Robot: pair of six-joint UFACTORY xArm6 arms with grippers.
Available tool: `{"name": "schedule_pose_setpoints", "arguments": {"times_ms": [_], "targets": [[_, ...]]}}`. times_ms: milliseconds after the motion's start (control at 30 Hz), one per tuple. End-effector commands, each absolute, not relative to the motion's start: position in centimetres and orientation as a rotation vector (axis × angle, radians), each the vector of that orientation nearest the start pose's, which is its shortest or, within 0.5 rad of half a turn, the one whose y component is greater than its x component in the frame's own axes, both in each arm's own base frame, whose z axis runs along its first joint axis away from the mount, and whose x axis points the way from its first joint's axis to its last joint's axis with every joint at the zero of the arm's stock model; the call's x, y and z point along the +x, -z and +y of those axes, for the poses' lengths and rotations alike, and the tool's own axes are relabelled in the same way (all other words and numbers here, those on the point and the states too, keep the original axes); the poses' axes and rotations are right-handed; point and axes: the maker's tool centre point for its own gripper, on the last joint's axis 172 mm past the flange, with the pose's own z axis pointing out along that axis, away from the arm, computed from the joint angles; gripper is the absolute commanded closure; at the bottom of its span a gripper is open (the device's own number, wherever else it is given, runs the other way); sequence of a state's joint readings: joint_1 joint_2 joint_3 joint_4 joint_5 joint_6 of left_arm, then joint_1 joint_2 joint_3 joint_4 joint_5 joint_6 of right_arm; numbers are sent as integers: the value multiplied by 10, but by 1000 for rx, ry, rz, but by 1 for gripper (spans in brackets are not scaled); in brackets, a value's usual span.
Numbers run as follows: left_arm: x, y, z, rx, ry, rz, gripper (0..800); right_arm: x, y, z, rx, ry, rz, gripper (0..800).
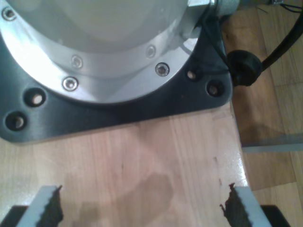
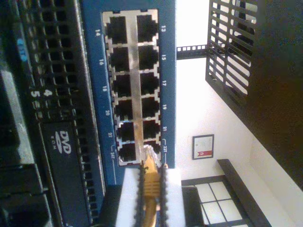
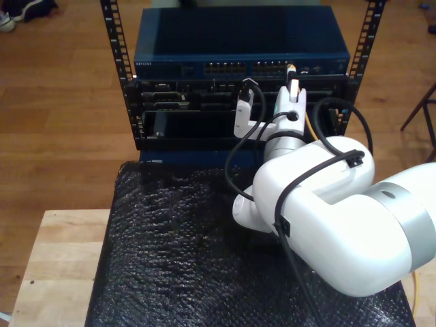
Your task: Grab the cable and plug it in
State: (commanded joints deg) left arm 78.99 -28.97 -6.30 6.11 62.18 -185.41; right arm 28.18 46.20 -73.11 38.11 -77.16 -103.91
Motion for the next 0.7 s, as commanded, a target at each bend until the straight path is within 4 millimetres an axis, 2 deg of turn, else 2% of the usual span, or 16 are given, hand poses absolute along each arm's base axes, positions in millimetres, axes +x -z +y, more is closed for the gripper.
{"name": "schedule_pose_setpoints", "arguments": {"times_ms": [700], "targets": [[1,-33,119,-2282,390,2711,0,659,-269,160,1187,-1189,963,800]]}}
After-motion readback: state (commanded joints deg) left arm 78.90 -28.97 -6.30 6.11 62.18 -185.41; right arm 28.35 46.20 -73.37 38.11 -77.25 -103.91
